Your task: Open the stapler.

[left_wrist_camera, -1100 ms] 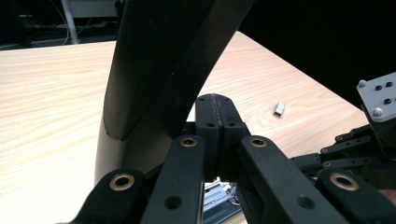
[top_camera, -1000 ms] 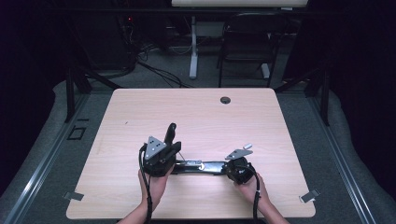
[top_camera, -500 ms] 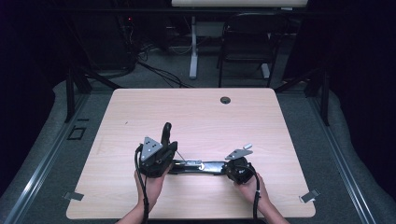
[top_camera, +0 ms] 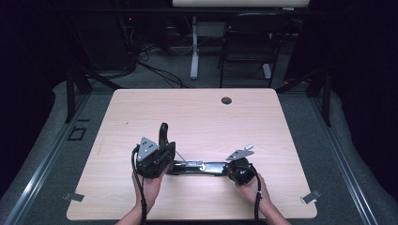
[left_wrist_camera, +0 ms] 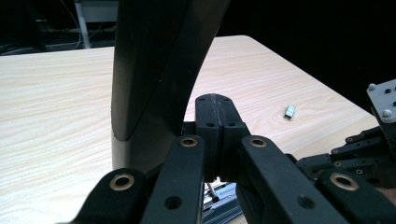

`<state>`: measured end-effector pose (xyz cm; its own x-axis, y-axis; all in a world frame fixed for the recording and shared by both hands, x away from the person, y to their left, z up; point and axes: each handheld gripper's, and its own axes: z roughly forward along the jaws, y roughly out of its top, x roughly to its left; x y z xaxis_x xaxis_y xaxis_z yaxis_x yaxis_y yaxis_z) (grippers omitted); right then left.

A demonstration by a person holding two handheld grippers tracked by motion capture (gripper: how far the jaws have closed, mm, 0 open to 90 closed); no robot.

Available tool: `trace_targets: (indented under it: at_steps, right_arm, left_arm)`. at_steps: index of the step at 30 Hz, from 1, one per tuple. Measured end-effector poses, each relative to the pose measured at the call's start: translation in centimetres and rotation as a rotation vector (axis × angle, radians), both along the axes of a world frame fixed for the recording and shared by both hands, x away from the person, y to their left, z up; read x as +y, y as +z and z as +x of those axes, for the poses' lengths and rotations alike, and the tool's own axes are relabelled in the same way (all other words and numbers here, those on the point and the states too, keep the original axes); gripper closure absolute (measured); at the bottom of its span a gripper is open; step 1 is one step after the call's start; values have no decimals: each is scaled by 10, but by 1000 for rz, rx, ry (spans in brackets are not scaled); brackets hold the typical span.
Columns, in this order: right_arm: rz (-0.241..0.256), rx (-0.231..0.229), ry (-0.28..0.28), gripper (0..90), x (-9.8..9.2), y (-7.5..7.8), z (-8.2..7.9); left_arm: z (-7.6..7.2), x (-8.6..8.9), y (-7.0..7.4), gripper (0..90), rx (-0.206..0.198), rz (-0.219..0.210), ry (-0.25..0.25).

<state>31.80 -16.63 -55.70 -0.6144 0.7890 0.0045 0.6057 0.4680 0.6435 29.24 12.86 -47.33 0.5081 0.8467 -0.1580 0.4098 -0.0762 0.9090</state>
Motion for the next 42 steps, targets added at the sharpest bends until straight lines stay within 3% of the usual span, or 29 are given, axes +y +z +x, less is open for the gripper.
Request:
trace_targets:
  at_steps: [31, 35, 39, 40, 42]
  right_arm:
    - [-12, 3, 4, 900, 0, 1, 0]
    - [-5, 4, 4, 900, 0, 0, 0]
    - [6, -2, 2, 900, 0, 0, 1]
    - [-2, 4, 2, 900, 0, 0, 1]
    - [1, 3, 0, 900, 1, 0, 1]
  left_arm:
    - [-1, 13, 3, 900, 6, 7, 24]
    - [2, 24, 3, 900, 15, -25, 87]
    - [13, 48, -4, 900, 91, -96, 155]
    - [15, 53, -6, 900, 111, -127, 158]
    - [16, 55, -7, 900, 123, -137, 154]
